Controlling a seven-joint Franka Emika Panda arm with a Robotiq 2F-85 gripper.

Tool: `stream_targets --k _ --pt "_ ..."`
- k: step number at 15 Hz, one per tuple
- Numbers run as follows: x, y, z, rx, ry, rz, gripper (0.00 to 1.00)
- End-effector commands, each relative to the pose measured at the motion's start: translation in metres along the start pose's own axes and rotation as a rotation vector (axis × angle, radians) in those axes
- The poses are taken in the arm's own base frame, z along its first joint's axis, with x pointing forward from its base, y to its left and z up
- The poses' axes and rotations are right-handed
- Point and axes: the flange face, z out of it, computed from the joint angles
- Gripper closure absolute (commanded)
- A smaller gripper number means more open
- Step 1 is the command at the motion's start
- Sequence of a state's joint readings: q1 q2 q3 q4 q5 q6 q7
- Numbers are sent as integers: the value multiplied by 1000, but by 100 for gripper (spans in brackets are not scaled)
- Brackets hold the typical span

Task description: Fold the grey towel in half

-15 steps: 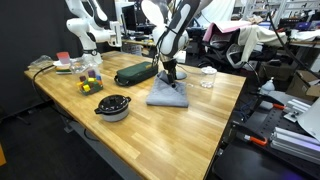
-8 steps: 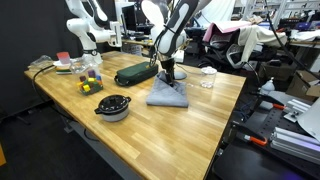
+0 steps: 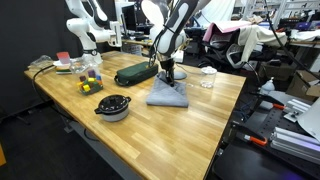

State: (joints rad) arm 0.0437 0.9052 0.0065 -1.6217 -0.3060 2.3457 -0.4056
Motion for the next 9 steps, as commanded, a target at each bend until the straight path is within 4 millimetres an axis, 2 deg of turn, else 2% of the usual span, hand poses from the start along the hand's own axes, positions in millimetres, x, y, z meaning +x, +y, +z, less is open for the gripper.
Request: stream_targets --k 1,6,9 --pt "0 5 2 24 -4 -9 68" --pt "0 2 -2 10 0 -13 63" --pt "1 0 -4 2 3 -17 66"
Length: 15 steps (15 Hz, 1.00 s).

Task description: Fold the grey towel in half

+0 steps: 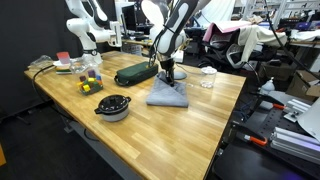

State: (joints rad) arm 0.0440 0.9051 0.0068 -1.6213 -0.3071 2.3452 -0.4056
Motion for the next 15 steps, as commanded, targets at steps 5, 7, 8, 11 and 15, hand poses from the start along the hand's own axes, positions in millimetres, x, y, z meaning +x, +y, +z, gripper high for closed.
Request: stream_targets --k 5,7,8,11,15 --pt "6 -5 -6 16 18 24 100" --pt "6 -5 -7 15 19 36 100" --pt "6 -5 -7 14 19 42 99" --pt "4 -4 -8 9 16 58 99" --pt "1 -1 -14 -26 17 99 99"
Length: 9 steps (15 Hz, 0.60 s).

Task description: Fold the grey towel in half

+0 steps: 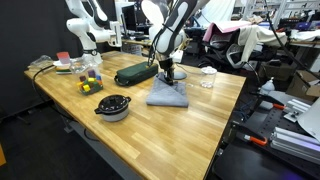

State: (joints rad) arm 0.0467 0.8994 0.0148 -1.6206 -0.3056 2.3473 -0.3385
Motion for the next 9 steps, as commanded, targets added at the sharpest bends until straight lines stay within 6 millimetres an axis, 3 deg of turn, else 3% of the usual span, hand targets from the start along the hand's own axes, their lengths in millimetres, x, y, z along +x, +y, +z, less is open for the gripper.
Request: stream_targets --k 1,9 --pt "-4 5 -12 -36 10 62 99" --pt "-9 19 -43 -145 13 237 99"
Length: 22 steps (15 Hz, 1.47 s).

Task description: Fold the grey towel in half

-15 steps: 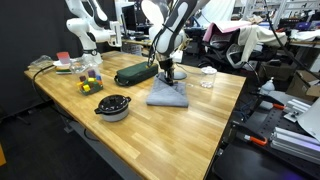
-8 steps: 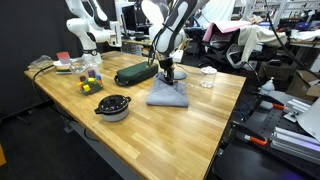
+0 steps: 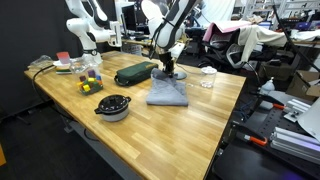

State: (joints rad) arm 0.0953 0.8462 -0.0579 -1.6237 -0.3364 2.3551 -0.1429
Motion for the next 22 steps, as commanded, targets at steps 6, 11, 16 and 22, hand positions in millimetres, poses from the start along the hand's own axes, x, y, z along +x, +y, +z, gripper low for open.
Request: stream_targets --k 6,11,16,22 --pt "-8 6 -5 -138 -46 123 99" --pt "-5 24 -19 -269 -33 194 99" --pt "15 -1 -20 -290 -48 160 99" --pt "12 -22 8 -318 -189 196 51"
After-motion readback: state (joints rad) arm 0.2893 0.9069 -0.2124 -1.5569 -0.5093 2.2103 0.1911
